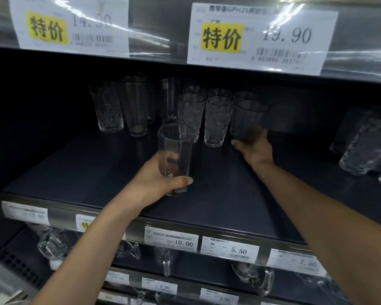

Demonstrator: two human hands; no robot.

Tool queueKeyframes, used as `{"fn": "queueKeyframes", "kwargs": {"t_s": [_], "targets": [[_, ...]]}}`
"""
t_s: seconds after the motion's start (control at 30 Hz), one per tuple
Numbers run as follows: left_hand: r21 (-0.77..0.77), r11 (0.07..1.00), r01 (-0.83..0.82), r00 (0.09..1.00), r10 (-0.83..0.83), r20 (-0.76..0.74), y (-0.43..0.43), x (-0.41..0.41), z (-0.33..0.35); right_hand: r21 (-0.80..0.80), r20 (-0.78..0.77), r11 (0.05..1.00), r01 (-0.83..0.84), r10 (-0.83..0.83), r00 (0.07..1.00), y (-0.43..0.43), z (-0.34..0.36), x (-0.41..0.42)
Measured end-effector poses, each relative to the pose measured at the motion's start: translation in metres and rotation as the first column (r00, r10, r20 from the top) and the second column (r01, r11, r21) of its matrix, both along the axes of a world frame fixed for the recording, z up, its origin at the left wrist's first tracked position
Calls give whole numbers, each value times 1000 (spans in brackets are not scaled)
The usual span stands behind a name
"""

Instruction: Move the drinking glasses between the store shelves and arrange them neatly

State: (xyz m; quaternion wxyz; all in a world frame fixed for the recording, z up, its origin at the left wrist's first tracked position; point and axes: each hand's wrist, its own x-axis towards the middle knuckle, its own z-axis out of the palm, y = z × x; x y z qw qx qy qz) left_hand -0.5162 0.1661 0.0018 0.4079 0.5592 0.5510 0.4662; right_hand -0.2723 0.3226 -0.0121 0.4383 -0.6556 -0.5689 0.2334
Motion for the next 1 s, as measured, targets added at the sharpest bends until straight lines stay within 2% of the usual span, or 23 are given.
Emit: {"fn": "queueKeyframes", "kwargs": {"t_s": [0.53,0.7,0.77,0.83,0.93,1.0], "targets": [[-12,1000,-8,1000,7,-14,0,-1,-1,-13,43,1000,5,-4,999,-1,1,1],[-19,1000,-3,1000,2,-29,0,1,0,-10,13,997,-72,72,997,-19,6,5],[-24,1000,6,998,-7,-59,-1,3,1,-3,80,993,-115,115,990,-33,5,13],[-21,1000,18,994,-20,-110,-2,6,2,-27,224,990,-139,141,964,-48,2,25],[-39,997,63,975,-70,-209,-5,13,5,-118,443,975,-189,222,868,-68,-3,56],[-63,996,64,937,-81,-340,-5,20,7,-132,554,960,-246,277,785,-81,-6,82]]}}
